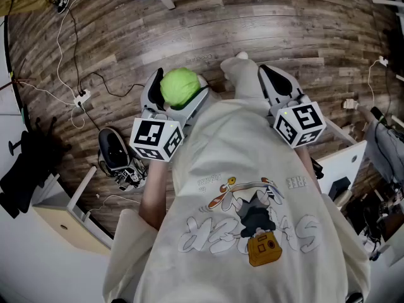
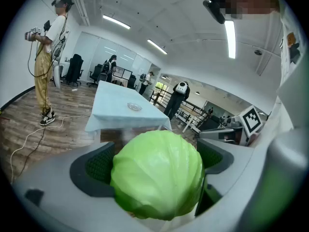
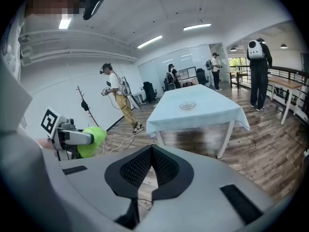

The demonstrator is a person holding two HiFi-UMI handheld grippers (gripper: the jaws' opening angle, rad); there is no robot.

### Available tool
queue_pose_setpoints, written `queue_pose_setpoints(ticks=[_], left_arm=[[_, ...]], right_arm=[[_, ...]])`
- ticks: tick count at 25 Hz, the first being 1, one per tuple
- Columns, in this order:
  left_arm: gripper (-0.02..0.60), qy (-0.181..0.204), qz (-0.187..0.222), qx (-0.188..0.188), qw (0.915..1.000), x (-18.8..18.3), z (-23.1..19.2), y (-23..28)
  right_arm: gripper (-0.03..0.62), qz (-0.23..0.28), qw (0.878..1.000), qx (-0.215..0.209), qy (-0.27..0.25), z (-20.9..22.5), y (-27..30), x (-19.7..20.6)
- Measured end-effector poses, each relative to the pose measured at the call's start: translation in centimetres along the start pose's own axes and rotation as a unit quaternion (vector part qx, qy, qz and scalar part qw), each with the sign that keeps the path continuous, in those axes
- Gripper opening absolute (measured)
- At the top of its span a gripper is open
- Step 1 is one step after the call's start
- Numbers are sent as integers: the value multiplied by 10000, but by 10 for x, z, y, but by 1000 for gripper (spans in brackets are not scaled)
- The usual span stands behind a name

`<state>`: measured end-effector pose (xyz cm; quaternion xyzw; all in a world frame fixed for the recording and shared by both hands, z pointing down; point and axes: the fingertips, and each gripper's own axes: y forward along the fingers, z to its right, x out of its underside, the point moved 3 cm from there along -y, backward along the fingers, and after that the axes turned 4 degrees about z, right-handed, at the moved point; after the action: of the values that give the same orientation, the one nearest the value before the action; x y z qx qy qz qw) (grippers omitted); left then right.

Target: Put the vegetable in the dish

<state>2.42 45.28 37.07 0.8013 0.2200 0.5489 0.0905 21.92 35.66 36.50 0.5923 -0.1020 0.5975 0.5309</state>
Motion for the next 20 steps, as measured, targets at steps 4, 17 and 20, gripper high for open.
queue_pose_setpoints(ticks=[4, 17, 20], left_arm=[[535, -112, -18, 102, 9999, 23, 14, -8], [535, -35, -420, 201, 9989, 70, 159, -34], [535, 211, -404, 360, 9983, 66, 163, -28]], right_arm=[[22, 66, 9999, -96, -11, -4, 0, 16], [23, -95, 9980, -110, 613, -2, -133, 113], [23, 135, 9974, 16, 704, 1, -139, 109]])
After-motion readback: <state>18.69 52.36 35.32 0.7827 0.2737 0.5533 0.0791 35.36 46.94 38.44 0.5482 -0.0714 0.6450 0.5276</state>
